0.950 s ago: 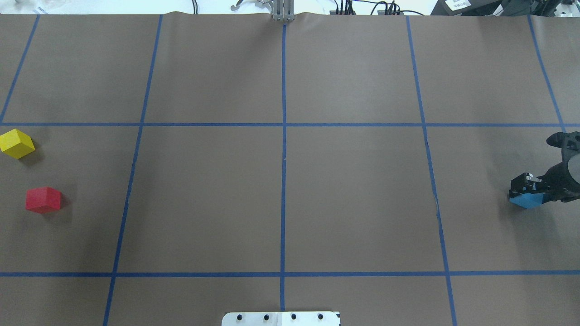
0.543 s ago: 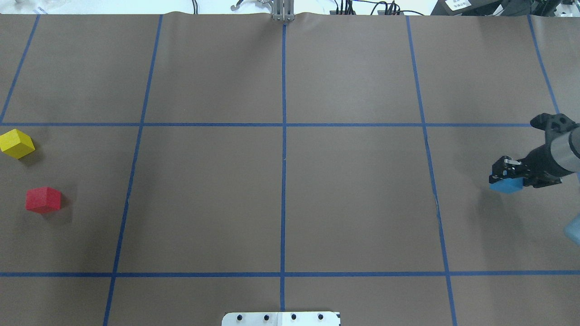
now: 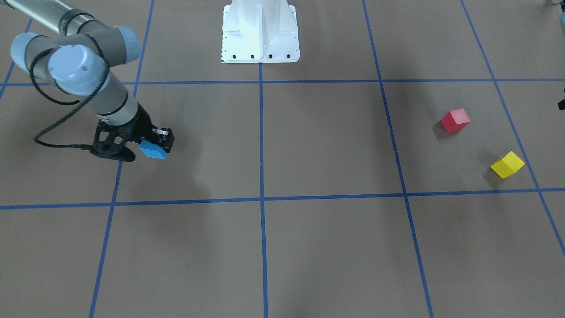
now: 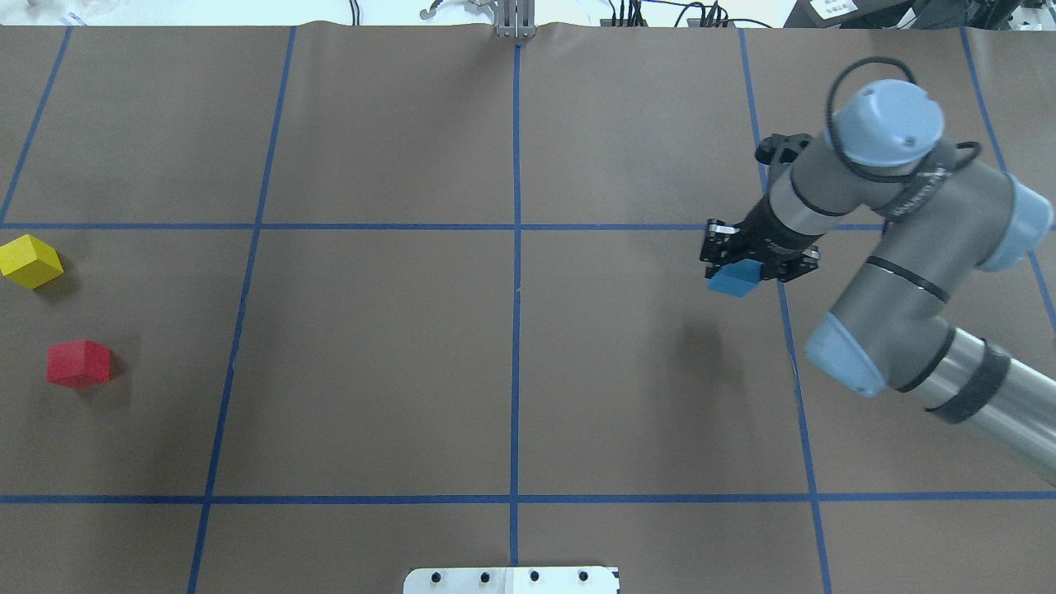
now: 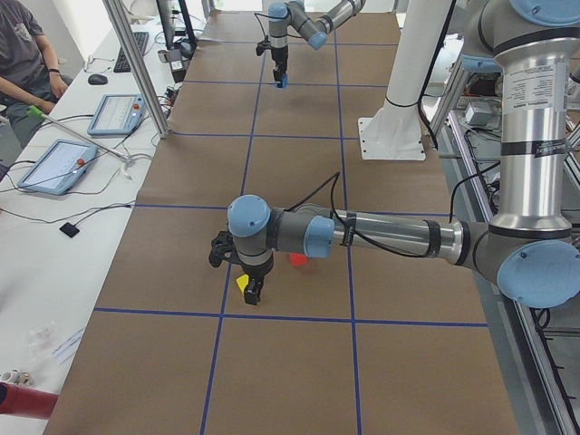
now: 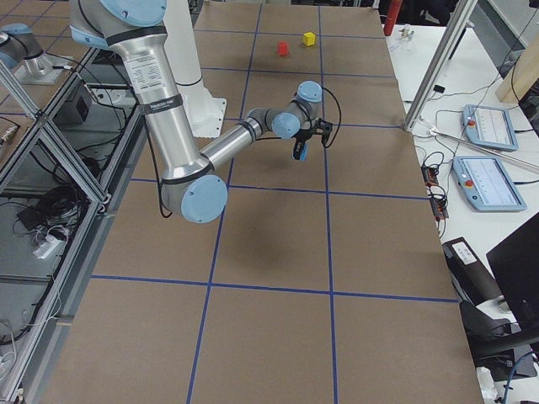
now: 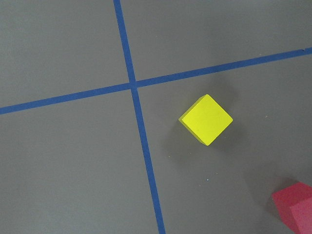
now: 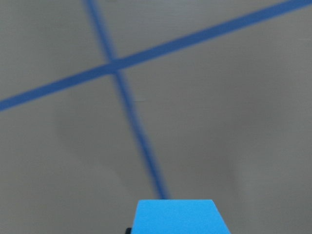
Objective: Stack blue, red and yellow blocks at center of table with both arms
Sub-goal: 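Carry the light-blue cube with the right gripper to the table center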
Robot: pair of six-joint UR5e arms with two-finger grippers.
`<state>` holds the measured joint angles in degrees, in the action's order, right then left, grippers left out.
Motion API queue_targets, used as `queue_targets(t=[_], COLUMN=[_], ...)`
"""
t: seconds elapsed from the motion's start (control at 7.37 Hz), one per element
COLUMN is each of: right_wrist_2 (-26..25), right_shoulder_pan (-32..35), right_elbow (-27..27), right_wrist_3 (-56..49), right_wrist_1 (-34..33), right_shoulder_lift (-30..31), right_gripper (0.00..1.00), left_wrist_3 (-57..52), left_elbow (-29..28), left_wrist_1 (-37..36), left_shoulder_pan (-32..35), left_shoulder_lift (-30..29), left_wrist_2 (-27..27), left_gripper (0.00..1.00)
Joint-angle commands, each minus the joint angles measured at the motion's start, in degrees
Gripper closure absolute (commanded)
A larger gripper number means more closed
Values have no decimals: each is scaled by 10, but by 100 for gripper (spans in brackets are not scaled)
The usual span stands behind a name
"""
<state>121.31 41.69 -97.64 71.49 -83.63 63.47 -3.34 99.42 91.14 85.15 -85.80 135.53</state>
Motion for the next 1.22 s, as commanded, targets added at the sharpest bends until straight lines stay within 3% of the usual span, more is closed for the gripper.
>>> queue_targets(t=[0.0,0.54,1.09], right_wrist_2=[-49,-78,-99], right_shoulder_pan=[-61,-76,-93], right_elbow=[121,245,271], right_wrist_3=[5,-8,-10], right_wrist_1=[-5,38,42], right_shoulder_lift=[-146,-245,-258], right_gripper=[100,100,100], left_wrist_3=[0,-1,-1], left_elbow=[0,-4,-5], left_wrist_1=[0,0,0], left_shoulder_pan=[-1,-1,0], left_shoulder_lift=[-1,-1,-1], left_wrist_2=[0,0,-3], left_gripper=[0,0,0])
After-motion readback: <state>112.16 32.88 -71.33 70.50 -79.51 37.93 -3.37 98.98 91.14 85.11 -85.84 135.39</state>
